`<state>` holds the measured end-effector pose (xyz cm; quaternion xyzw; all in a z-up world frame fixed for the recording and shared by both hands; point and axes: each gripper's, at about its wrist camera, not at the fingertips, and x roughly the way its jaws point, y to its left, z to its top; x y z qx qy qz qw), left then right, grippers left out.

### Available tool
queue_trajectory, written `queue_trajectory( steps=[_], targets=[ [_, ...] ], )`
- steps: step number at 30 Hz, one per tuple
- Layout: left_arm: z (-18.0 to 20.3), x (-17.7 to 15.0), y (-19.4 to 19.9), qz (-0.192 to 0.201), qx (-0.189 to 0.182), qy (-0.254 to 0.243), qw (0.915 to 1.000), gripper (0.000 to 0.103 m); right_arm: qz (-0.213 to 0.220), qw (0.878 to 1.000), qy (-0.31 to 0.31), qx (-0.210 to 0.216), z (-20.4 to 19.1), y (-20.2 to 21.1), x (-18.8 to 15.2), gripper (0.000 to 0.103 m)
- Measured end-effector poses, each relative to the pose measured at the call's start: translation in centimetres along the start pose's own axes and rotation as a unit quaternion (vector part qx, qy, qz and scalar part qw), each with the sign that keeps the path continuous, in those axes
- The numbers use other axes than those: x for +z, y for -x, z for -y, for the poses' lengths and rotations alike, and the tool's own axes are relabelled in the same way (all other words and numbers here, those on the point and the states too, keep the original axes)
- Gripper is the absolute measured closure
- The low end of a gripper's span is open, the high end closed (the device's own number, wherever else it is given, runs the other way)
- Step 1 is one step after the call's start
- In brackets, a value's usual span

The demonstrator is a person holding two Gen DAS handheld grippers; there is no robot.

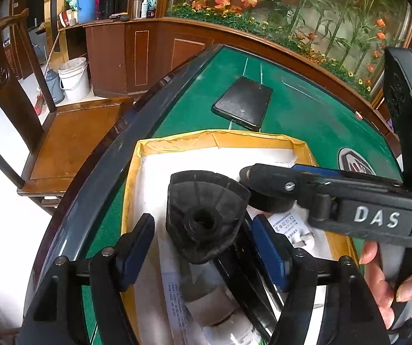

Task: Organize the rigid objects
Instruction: 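Lower the black cover and tape roll into the tray and open both tools, then move both tools back over the remaining pile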

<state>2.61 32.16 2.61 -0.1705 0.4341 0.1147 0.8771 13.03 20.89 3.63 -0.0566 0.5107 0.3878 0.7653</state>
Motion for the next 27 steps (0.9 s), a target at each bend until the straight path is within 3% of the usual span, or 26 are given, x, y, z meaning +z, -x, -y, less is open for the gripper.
queue_trajectory(
  steps=[4, 11, 19, 27],
  targets=[
    [0.0, -0.5, 1.4, 0.012, 0.004, 0.002, 0.9999, 0.028, 0.018, 1.0, -0.001, 0.012, 0.3, 1.6, -0.3, 0.036],
    [2.4, -2.7, 5.5, 0.055, -0.027, -0.011, 0.9981, 0.024, 0.048, 0.997, -0.015, 0.055, 1.2, 6.0, -3.5, 0.036],
    [9.3, -6.5, 8.0, 0.081, -0.069, -0.065, 0.9921, 0.022, 0.08, 0.993, -0.038, 0.08, 4.3, 11.2, -7.7, 0.035],
    [17.8, -10.6, 7.7, 0.061, -0.109, -0.142, 0.9821, 0.021, 0.113, 0.989, -0.068, 0.068, 10.8, 16.8, -12.5, 0.035]
  ],
)
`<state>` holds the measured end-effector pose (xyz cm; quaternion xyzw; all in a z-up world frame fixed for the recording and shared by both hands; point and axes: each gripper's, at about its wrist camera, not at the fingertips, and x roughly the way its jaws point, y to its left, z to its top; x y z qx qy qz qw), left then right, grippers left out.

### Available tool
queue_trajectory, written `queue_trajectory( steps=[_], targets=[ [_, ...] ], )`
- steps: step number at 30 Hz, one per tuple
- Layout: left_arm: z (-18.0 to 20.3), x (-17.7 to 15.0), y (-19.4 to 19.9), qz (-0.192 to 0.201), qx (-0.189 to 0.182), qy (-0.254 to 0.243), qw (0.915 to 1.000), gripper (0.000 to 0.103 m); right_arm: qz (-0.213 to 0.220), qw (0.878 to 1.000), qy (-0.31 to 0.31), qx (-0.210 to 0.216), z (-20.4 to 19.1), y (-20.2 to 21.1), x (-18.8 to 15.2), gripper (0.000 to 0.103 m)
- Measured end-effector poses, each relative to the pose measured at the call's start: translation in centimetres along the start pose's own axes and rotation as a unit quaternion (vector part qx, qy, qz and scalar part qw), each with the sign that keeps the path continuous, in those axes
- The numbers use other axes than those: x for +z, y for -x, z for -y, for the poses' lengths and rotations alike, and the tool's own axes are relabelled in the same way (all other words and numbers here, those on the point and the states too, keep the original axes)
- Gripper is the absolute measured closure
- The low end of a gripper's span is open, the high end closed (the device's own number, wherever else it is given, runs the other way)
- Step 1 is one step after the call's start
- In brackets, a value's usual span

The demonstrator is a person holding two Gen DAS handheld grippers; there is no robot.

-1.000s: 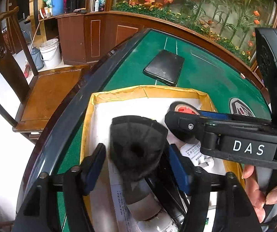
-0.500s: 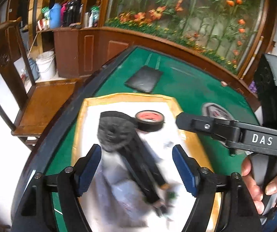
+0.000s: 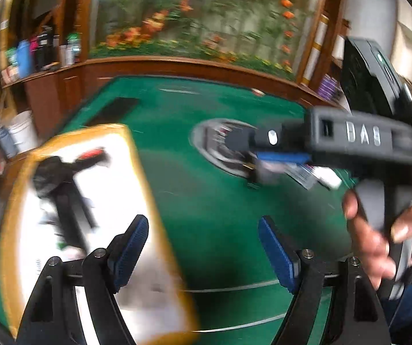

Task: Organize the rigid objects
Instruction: 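Move both tools back over the remaining pile, then grasp the black gold-banded tube with the left tool while the right tool grasps the red-label white bottle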

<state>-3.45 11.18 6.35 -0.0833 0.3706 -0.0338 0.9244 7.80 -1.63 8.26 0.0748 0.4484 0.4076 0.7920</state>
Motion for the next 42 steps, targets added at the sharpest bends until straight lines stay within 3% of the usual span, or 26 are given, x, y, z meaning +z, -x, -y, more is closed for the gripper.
queue_trajectory(
  steps=[3, 8, 12, 17, 22, 25, 30, 36, 42],
  targets=[
    [3.9, -0.8, -1.9, -0.023, -0.028, -0.039, 0.9986, 0.019, 0.023, 0.999, -0.02, -0.019, 2.9, 2.8, -0.8, 0.035],
    [7.8, -2.5, -5.9, -0.079, -0.037, -0.073, 0.9935, 0.019, 0.064, 0.993, -0.067, -0.07, 8.3, 5.3, -1.0, 0.033],
    [8.1, -2.6, -6.7, -0.088, -0.037, -0.068, 0.9931, 0.018, 0.067, 0.99, -0.084, -0.089, 10.1, 5.3, -0.5, 0.033],
    [7.7, -2.6, -7.0, -0.1, -0.042, -0.059, 0.9924, 0.012, 0.113, 0.976, -0.126, -0.138, 14.4, 9.0, 0.0, 0.033],
    [7.1, -3.1, -6.5, -0.096, -0.055, -0.045, 0.9928, 0.012, 0.074, 0.967, -0.193, -0.148, 19.6, 7.8, -0.7, 0.034],
    [7.0, -3.1, -6.5, -0.096, -0.057, -0.043, 0.9928, 0.012, 0.048, 0.969, -0.189, -0.153, 19.6, 6.4, -1.1, 0.038],
    [6.9, -2.9, -6.6, -0.096, -0.061, -0.041, 0.9927, 0.012, -0.009, 0.98, -0.19, -0.063, 17.9, 3.4, -2.4, 0.05],
    [6.7, -2.9, -6.7, -0.095, -0.066, -0.037, 0.9926, 0.011, 0.017, 0.984, -0.144, -0.106, 16.0, 5.6, -2.3, 0.049],
    [6.5, -2.9, -6.8, -0.095, -0.069, -0.035, 0.9924, 0.011, -0.001, 0.993, -0.072, -0.09, 14.7, 6.4, -3.8, 0.04]
  ],
)
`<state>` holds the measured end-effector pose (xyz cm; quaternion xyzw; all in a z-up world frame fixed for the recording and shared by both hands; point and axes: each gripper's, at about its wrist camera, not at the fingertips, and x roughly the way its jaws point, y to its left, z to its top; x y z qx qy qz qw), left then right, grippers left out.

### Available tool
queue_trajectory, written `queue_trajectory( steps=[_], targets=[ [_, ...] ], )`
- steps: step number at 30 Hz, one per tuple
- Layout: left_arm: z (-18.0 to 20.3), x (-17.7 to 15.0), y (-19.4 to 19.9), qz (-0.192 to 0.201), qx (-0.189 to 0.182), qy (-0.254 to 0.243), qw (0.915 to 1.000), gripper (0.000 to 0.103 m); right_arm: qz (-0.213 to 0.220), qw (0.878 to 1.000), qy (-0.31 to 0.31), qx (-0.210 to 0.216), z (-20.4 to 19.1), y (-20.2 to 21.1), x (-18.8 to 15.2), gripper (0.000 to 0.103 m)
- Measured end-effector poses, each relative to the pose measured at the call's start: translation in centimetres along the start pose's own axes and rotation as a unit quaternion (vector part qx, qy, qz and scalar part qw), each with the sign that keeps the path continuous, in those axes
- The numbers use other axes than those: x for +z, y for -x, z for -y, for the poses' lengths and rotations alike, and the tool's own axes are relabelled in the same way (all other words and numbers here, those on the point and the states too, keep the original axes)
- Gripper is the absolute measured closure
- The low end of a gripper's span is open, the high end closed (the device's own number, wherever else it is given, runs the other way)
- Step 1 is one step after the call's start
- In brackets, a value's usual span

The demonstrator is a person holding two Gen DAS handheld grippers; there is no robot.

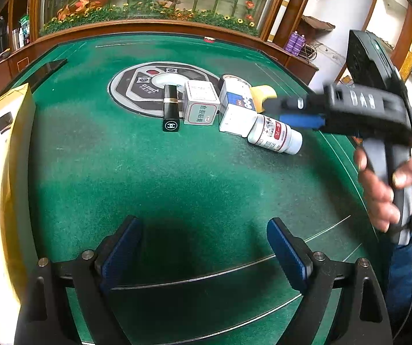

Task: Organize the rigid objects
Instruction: 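Grasp the black gold-banded tube with the left tool while the right tool grasps the red-label white bottle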

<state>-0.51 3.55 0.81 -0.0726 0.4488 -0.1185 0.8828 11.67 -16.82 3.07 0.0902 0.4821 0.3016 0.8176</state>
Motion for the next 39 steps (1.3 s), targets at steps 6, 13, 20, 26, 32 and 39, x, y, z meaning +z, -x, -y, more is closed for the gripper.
queue_trajectory(
  steps=[6, 13, 20, 26, 32, 39],
  targets=[
    [0.0, -0.1, 0.1, 0.001, -0.001, 0.001, 1.0, 0.011, -0.037, 0.994, 0.092, -0.038, -2.5, -2.0, -2.0, 0.048],
    [-0.3, -0.1, 0.3, 0.004, 0.014, 0.01, 0.9998, 0.011, -0.016, 0.995, 0.097, -0.019, -3.1, -0.5, -1.7, 0.066],
    [-0.3, 3.3, 1.5, 0.025, 0.069, -0.003, 0.9973, 0.018, 0.047, 0.998, 0.033, 0.035, -2.1, 2.9, -1.0, 0.066],
    [-1.9, 9.2, -1.1, -0.003, 0.103, -0.02, 0.9945, 0.044, 0.057, 0.997, -0.012, 0.05, -1.4, 3.5, -0.9, 0.065],
    [-1.6, 10.5, -4.4, -0.042, 0.082, -0.028, 0.9954, 0.045, 0.064, 0.996, -0.029, 0.063, -1.3, 4.1, -1.1, 0.065],
    [-2.0, 12.0, -7.3, -0.067, 0.098, -0.034, 0.9923, 0.057, 0.062, 0.994, -0.039, 0.075, -0.9, 4.4, -1.2, 0.065]
  ],
)
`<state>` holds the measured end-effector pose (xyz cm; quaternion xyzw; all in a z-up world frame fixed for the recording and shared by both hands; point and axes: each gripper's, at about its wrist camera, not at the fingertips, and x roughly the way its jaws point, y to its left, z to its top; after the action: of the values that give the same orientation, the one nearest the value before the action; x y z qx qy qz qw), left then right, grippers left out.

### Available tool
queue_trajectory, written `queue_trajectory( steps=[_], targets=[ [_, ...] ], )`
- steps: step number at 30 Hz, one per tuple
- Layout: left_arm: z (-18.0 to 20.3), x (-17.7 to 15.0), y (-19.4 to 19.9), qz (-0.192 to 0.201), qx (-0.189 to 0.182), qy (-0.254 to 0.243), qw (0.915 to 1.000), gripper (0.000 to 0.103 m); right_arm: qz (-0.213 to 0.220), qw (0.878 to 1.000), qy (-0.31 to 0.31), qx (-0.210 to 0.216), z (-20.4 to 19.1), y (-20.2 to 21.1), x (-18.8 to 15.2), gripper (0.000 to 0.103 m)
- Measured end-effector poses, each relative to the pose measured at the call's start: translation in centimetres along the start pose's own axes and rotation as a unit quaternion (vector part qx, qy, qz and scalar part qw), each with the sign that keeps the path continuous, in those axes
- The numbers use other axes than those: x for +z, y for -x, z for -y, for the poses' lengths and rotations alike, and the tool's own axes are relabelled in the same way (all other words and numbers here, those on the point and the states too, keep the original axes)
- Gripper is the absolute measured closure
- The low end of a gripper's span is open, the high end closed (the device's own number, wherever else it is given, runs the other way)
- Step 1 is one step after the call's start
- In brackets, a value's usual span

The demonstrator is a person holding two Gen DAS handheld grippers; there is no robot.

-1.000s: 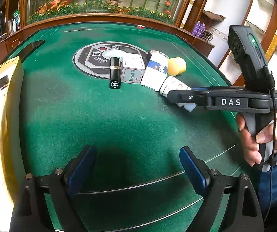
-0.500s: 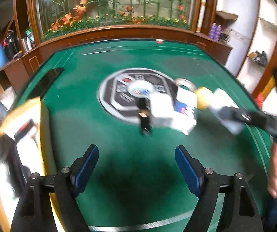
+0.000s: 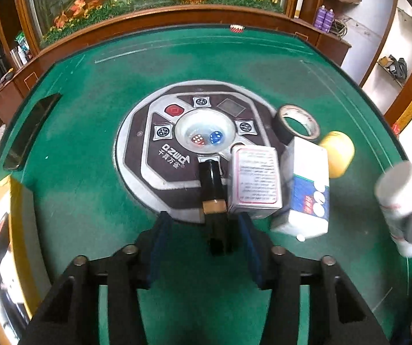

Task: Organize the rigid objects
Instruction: 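Grasp the black gold-banded tube with the left tool while the right tool grasps the red-label white bottle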

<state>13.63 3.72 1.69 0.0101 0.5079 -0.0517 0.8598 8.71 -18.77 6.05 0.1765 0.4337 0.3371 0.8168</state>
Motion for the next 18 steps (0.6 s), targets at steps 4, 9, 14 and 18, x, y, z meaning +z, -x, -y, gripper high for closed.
queue_trajectory(
  steps=[4, 9, 14, 18],
  targets=[
    [-0.2, 0.9, -1.1, 0.001, 0.0, -0.011, 0.9999, 0.067, 0.003, 1.0, -0.004, 0.0, 0.2, 0.1, 0.1, 0.065],
    [0.6, 1.0, -1.1, 0.022, 0.003, -0.009, 0.9997, 0.085, 0.0, 1.0, -0.008, 0.001, 0.2, -0.1, 0.0, 0.065],
    [1.1, -1.5, 0.3, 0.025, -0.028, 0.006, 0.9993, 0.086, 0.002, 1.0, -0.008, -0.001, 0.2, 0.0, -0.1, 0.065],
    [1.1, -4.3, 1.9, 0.032, -0.064, 0.029, 0.997, 0.086, -0.002, 1.0, -0.003, -0.002, -0.1, -0.3, -0.2, 0.065]
  ],
)
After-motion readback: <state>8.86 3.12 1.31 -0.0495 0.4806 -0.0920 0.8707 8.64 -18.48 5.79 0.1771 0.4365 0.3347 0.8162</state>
